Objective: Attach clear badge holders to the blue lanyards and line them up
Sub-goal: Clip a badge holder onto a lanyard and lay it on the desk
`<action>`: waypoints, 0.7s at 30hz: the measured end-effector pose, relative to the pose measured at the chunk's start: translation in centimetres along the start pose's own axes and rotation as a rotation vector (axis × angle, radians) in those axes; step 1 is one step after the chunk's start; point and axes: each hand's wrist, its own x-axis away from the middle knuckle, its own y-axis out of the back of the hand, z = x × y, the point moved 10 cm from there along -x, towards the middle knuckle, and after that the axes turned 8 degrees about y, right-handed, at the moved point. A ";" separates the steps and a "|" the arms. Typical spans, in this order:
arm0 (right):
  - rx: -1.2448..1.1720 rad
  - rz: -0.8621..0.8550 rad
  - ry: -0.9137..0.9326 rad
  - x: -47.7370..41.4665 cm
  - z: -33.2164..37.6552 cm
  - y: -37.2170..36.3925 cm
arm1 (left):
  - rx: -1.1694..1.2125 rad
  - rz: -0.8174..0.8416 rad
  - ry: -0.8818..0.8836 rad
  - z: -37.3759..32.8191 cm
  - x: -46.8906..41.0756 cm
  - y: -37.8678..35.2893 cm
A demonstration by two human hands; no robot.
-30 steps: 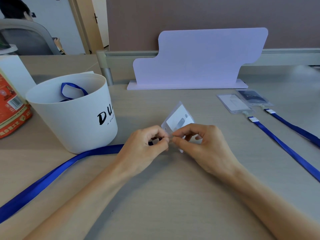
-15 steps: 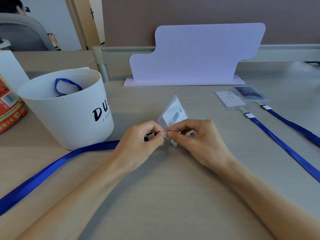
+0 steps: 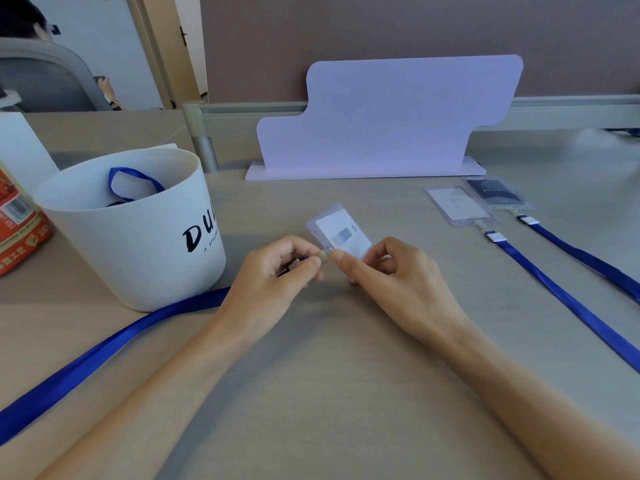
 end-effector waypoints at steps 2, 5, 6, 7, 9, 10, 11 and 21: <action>-0.155 0.042 -0.040 0.1 -0.1 -0.6 | 0.062 0.000 0.005 -0.3 0.0 -0.1; -0.415 0.061 -0.069 0.2 0.1 -1.2 | 0.091 0.004 0.016 -0.2 0.1 -0.3; -0.474 0.038 -0.071 0.1 0.0 -1.1 | 0.092 0.010 0.023 0.0 0.1 -0.4; -0.524 0.011 -0.070 0.0 0.0 -0.9 | 0.080 0.019 0.026 0.1 0.1 -0.5; -0.600 -0.030 -0.050 -0.1 0.1 -0.5 | 0.026 0.043 0.021 0.1 0.2 -0.8; -0.625 -0.039 -0.038 -0.3 0.0 -0.4 | -0.004 0.048 0.022 0.1 0.2 -0.9; -0.644 -0.043 -0.029 -0.3 0.0 -0.3 | -0.034 0.050 0.030 0.2 0.2 -0.9; -0.619 -0.067 0.074 -0.3 0.7 0.6 | -0.072 -0.032 0.116 0.1 0.2 -0.8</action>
